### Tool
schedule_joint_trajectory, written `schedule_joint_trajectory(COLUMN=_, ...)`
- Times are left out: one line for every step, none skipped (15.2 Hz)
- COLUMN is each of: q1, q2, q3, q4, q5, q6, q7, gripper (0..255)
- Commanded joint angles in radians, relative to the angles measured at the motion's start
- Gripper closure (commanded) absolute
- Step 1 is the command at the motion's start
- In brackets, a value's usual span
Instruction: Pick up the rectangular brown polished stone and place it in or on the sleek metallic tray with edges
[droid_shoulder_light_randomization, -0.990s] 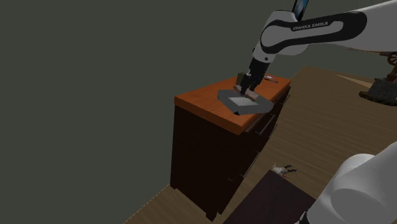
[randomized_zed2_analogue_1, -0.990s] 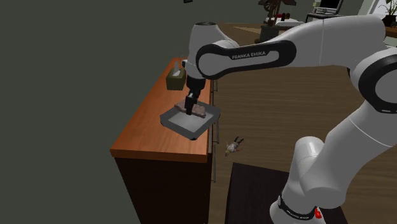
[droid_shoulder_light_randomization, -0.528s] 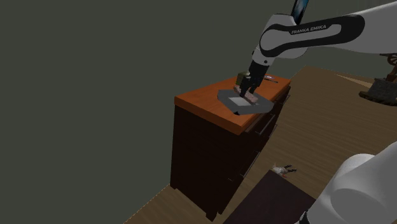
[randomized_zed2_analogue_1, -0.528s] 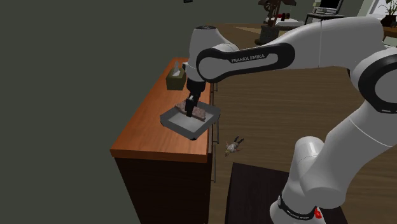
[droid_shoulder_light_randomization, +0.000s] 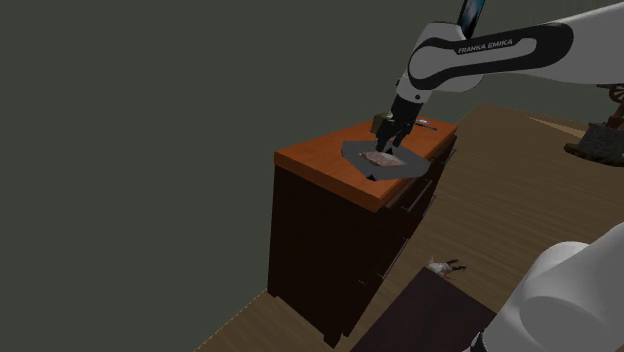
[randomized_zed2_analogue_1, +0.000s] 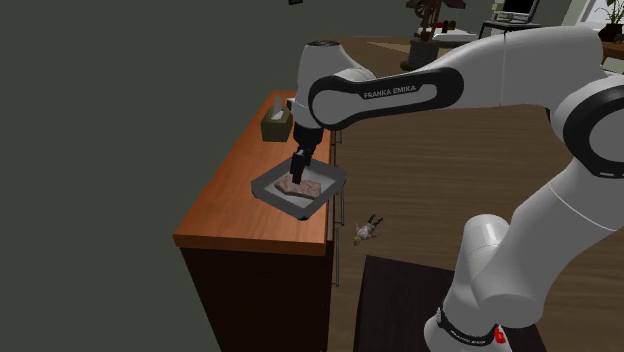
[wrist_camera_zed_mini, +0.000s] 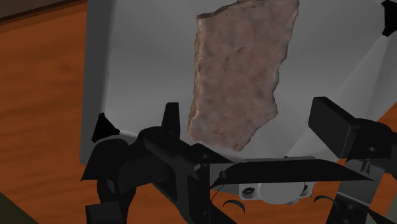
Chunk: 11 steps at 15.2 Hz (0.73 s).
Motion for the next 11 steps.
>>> schedule_joint_trajectory(q1=0.0, q2=-0.009, q3=0.002, q4=0.025, q5=-0.001, q6=-0.034, q7=0.001, gripper=0)
schedule_joint_trajectory(q1=0.0, q2=-0.016, q3=0.004, q4=0.051, q5=-0.001, q6=-0.068, q7=0.002, gripper=0)
schedule_joint_trajectory(q1=0.0, q2=-0.022, q3=0.006, q4=0.079, q5=-0.002, q6=-0.101, q7=0.002, gripper=0)
schedule_joint_trajectory(q1=0.0, q2=-0.026, q3=0.008, q4=0.102, q5=-0.002, q6=-0.128, q7=0.003, gripper=0)
schedule_joint_trajectory(q1=0.0, q2=-0.026, q3=0.008, q4=0.102, q5=-0.002, q6=-0.128, q7=0.003, gripper=0)
schedule_joint_trajectory(q1=0.0, q2=-0.026, q3=0.008, q4=0.102, q5=-0.002, q6=-0.128, q7=0.003, gripper=0)
schedule_joint_trajectory(q1=0.0, q2=-0.026, q3=0.008, q4=0.102, q5=-0.002, q6=-0.128, q7=0.003, gripper=0)
schedule_joint_trajectory(q1=0.0, q2=-0.026, q3=0.008, q4=0.102, q5=-0.002, q6=-0.128, q7=0.003, gripper=0)
schedule_joint_trajectory(q1=0.0, q2=-0.026, q3=0.008, q4=0.102, q5=-0.002, q6=-0.128, q7=0.003, gripper=0)
schedule_joint_trajectory(q1=0.0, q2=-0.026, q3=0.008, q4=0.102, q5=-0.002, q6=-0.128, q7=0.003, gripper=0)
schedule_joint_trajectory(q1=0.0, q2=-0.026, q3=0.008, q4=0.102, q5=-0.002, q6=-0.128, q7=0.003, gripper=0)
